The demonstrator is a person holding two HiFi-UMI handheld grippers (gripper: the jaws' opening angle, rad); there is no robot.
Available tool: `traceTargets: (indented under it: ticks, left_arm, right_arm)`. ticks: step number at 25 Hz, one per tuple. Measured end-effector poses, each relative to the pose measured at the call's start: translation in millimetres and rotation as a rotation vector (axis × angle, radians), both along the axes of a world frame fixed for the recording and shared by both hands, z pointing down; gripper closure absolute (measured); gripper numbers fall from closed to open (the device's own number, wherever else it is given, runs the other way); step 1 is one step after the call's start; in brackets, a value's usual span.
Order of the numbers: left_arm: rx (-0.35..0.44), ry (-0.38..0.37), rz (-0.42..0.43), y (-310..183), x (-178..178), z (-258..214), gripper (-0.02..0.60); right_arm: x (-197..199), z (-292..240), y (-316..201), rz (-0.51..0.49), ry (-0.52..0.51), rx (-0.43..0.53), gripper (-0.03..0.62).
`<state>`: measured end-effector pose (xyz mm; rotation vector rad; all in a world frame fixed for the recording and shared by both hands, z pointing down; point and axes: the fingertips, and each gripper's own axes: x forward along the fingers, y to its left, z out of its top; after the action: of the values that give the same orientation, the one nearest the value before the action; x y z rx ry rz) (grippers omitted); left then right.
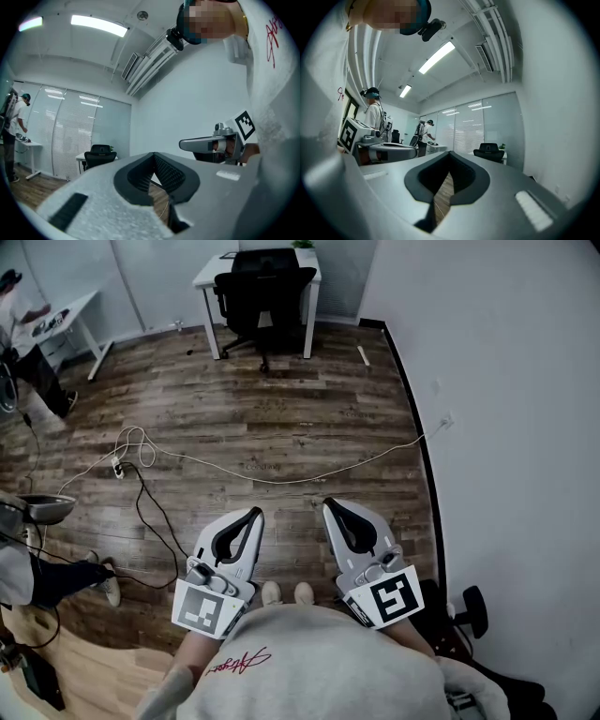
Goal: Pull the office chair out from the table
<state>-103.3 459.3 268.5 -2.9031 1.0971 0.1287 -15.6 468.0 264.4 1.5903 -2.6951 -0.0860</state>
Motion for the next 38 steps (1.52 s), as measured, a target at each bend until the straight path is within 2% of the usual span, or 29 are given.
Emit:
traceTargets:
  ticks: [8, 19, 23, 25, 27, 30, 32, 38]
  left_arm:
    - [0.002, 0.003, 0.010, -1.5, 13.4, 0.2, 0.589]
    - [0.002, 0.008, 0.034, -1.6, 55.7, 3.0, 0.589]
    - [0.003, -0.023, 0.061, 0.4, 77.4, 7.6, 0.589]
    - [0.009, -0.005, 0.067, 1.8, 85.7, 4.9, 0.589]
    - [0.010, 0.013, 0.068, -0.3, 91.2, 2.8, 0.589]
    - [0.004, -0.013, 0.077, -7.9, 93.6, 7.3, 0.589]
    - [0.004, -0.004, 0.077, -17.4, 93.3, 8.0, 0.589]
    - [0.024, 0.016, 0.069, -59.7, 89.1, 4.1, 0.589]
  right_arm:
    - [13.1, 1.9, 1.6, 0.001, -0.042, 0.001, 0.597]
    - [57.4, 8.7, 5.5, 0.024, -0.052, 0.001, 0.595]
    - [79.7, 15.3, 9.5, 0.056, -0.049, -0.002, 0.595]
    - [86.6, 13.3, 9.4, 0.069, -0.054, 0.012, 0.595]
    - [90.9, 14.8, 5.6, 0.076, -0.057, 0.009, 0.597]
    - [92.0, 27.7, -1.5, 0.072, -0.035, -0.030, 0.595]
    - [92.1, 30.8, -10.5, 0.076, -0.027, -0.040, 0.595]
    - [84.4, 18.7, -56.4, 0.079, -0.054, 0.023, 0.595]
